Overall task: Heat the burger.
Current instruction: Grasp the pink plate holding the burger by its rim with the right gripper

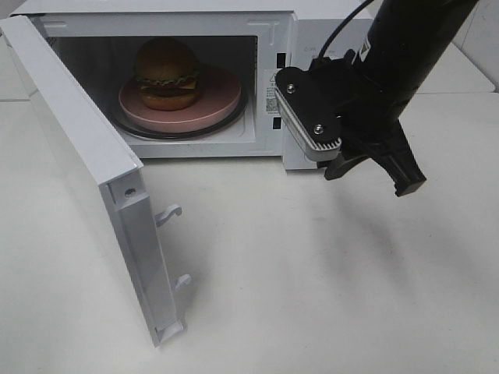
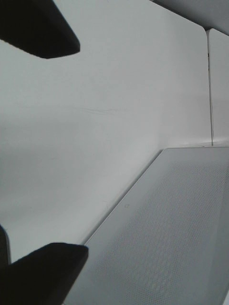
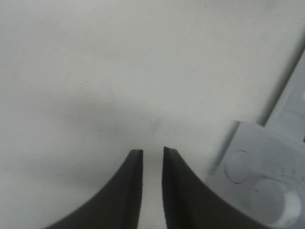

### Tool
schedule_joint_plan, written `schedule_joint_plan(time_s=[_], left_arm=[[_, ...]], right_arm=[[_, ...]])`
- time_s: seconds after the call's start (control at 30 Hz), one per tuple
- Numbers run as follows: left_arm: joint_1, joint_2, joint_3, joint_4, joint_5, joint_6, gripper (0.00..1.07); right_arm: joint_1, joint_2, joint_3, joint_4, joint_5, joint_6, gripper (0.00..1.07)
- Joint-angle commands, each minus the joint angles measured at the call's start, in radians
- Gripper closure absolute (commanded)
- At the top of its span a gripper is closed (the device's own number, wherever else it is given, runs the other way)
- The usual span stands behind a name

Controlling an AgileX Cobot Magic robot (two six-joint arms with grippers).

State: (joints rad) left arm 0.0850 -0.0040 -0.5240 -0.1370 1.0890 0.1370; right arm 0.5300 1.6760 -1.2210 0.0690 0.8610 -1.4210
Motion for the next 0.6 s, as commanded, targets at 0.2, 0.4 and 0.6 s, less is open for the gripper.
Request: schedule_joint_plan(time_s=[0.2, 0.4, 0.6], left_arm=[[-0.004, -0.005, 0.003, -0.007, -0.013, -0.006, 0.09], [-0.004, -0.005, 0.003, -0.007, -0.013, -0.006, 0.09], [-0.004, -0.005, 0.003, -0.007, -0.013, -0.006, 0.09]], right_arm=[[0.057, -0.004, -0.025, -0.069, -0.187, 0.015, 0.49], [0.088, 0.019, -0.052, -0.078, -0.269, 0.107, 0.12], [0.109, 0.085, -0.124, -0.099, -0.274, 0.106, 0.12]])
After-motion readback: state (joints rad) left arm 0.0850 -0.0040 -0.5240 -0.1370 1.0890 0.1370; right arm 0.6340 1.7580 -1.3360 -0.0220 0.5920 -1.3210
